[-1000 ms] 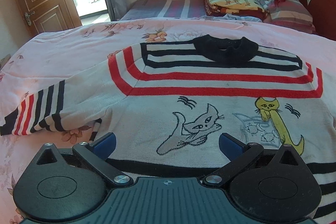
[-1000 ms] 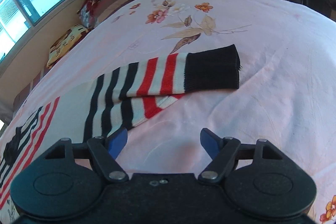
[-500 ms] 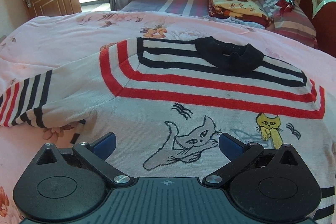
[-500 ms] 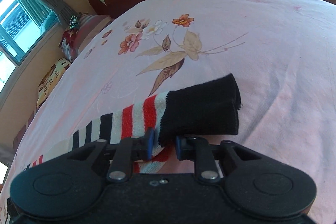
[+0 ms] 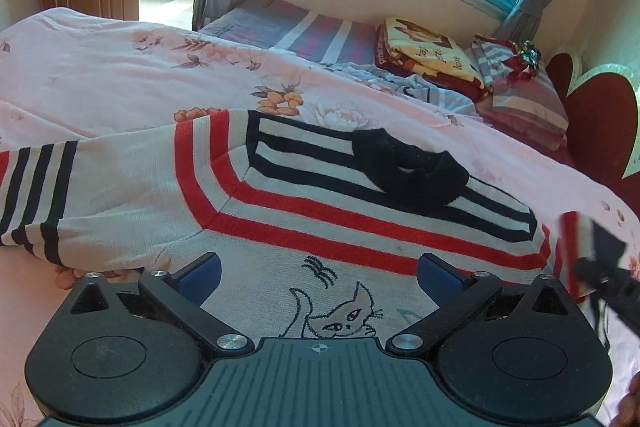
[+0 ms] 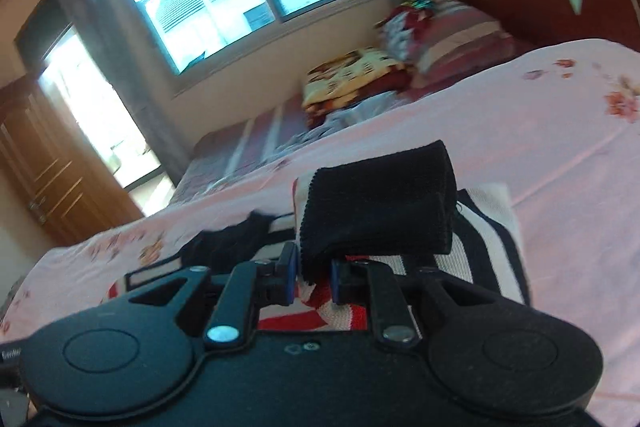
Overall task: Fold small clothes
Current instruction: 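Carry the cuff across the sweater body while the left gripper grasps it, then lay the sleeve across the sweater body and open the left gripper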
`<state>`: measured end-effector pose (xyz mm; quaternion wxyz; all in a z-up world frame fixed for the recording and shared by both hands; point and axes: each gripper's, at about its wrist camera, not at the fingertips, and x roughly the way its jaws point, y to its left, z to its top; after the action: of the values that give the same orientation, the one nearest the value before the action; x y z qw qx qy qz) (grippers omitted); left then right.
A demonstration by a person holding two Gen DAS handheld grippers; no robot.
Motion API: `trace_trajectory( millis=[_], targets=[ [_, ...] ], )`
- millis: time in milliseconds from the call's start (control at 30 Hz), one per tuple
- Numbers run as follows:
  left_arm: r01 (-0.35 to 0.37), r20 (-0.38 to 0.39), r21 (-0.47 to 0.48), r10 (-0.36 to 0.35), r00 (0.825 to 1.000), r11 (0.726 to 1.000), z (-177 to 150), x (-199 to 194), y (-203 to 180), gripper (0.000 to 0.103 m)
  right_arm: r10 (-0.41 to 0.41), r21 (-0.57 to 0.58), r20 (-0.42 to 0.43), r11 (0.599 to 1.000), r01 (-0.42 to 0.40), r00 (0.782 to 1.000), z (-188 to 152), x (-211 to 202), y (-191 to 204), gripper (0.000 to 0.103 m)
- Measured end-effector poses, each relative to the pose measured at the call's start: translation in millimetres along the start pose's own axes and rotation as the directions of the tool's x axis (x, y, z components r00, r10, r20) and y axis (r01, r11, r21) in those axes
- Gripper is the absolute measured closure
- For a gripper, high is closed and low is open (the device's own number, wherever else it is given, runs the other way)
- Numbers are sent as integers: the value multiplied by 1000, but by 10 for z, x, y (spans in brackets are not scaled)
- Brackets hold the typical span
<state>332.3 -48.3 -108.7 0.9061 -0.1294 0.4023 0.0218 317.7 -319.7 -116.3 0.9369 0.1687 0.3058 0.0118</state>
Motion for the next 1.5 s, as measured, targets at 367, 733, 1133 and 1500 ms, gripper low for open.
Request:
trace_trajectory(
  millis=[367,733,1133,1500],
  targets=[
    [224,-152,-168,-250,956,960,-273,489,84,0,61,-131,-156,988,-82,986,-524,30,459,51],
    [331,-191,-273,-388,902,903,-538,871,-350,42,-164,-187,-55,971,151,985,-641,-674,-247,43],
    [367,-50,-260,-392,919,893,-258,645,-336,98,-295,-186,-73,943,278,953,-544,-106,-510,64],
    [160,-77,-230,-182,980,960,-171,756,594,98,-232,-241,-53,947,213,971,-506,7,-256,79]
  ],
)
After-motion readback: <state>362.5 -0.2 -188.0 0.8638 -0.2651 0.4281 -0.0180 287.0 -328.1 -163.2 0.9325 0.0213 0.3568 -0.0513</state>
